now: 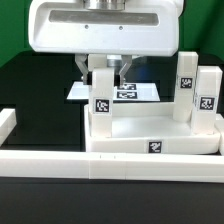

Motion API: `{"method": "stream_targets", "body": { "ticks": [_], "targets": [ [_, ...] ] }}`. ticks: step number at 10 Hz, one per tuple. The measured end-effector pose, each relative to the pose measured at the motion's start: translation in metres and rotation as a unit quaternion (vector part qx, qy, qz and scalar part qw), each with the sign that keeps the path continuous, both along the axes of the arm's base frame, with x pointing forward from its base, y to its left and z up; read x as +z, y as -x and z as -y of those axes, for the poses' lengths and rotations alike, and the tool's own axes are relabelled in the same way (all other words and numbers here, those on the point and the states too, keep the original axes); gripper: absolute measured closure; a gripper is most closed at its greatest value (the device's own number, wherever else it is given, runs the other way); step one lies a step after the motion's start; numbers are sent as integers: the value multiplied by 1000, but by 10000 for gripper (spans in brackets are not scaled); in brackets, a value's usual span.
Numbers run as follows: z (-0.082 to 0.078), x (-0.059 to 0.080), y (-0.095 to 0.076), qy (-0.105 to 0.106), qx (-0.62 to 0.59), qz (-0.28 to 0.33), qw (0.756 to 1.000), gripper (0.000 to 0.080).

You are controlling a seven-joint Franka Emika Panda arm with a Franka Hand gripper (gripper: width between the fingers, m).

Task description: Assemble desk

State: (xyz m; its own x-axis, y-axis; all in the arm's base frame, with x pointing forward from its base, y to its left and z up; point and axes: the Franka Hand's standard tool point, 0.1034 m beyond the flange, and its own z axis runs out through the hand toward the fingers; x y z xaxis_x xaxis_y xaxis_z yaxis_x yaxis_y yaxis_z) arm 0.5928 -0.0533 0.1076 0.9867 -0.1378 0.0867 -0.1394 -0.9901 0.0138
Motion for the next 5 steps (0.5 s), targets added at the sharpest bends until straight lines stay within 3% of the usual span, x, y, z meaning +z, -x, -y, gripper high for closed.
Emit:
{"method": "stream_targets", "body": {
  "ticks": [2, 5],
  "targets": [
    [3, -1, 1, -15, -85, 2, 996, 509],
    [5, 0, 1, -34, -241, 5, 970, 509]
  ]
}}
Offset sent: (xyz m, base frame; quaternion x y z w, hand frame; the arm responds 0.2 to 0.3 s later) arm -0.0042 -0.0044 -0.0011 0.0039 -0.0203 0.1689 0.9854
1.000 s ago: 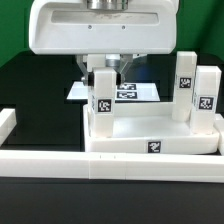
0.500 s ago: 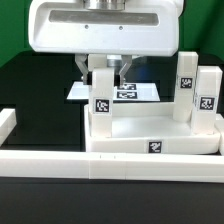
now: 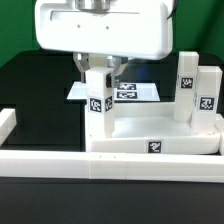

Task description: Assemble desk

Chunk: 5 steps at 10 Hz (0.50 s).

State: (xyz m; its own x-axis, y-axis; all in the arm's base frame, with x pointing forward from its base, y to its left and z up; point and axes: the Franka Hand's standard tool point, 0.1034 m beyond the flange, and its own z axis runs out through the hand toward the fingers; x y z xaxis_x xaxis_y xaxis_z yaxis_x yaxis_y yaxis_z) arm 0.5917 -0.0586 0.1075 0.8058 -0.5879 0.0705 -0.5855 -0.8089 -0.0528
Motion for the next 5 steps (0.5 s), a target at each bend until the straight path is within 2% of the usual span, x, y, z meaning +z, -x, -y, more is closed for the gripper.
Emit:
{"method": "stream_targets", "body": {
  "ticks": [5],
  "targets": [
    [1, 0, 1, -26, -214, -13, 976, 509]
  ]
}}
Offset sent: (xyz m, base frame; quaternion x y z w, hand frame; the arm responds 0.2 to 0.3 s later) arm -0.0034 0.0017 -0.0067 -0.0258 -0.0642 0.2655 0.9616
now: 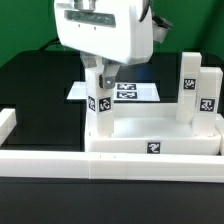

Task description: Assemble desk

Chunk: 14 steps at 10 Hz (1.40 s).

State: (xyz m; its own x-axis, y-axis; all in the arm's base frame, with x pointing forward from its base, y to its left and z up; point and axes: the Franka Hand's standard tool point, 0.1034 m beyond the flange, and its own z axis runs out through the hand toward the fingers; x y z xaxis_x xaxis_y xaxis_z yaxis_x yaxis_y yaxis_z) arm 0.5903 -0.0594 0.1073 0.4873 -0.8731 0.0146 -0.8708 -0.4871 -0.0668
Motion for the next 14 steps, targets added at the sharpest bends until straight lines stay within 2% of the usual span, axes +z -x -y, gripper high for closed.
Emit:
{"method": "stream_targets", "body": {
  "ticks": [3, 5, 6, 7, 8, 11, 13, 14],
  "targets": [
    [-4, 0, -2, -8, -111, 2, 994, 509],
    [-4, 0, -2, -5, -90, 1, 996, 477],
    [-5, 0, -2, -3, -71, 2, 997, 267],
    [-5, 0, -2, -2, -63, 2, 998, 186],
    [-6, 0, -2, 0, -32, 2, 999, 161],
    [-6, 0, -2, 7, 81, 4, 997, 151],
    [-5, 0, -2, 13, 146, 5, 989, 150],
    [-5, 0, -2, 21, 209, 4, 978, 150]
  ]
}}
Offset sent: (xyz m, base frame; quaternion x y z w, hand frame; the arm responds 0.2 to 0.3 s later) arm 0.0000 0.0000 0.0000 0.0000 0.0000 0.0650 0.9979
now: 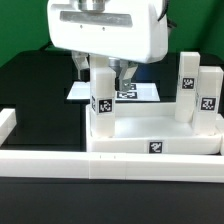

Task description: Assemble desk

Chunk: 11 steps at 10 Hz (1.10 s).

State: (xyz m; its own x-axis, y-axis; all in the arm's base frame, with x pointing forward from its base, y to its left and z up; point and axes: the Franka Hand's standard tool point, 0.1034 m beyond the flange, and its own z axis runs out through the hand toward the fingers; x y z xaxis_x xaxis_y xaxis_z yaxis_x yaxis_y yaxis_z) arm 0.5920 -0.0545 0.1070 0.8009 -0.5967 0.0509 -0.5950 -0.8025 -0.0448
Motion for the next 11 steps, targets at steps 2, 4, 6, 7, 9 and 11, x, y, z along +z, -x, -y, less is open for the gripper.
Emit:
{"method": "stream_targets", "body": {
  "ticks": [2, 4, 6, 7, 9, 11],
  "targets": [
    [-4, 0, 0, 9, 75, -1, 997, 150],
    [-6, 0, 0, 13, 144, -1, 989, 150],
    [-5, 0, 0, 20, 233, -2, 972, 150],
    [-5, 0, 0, 26, 271, -3, 962, 150],
    [-4, 0, -1, 37, 350, -5, 936, 150],
    [-2, 0, -1, 45, 412, -9, 910, 150]
  ]
}}
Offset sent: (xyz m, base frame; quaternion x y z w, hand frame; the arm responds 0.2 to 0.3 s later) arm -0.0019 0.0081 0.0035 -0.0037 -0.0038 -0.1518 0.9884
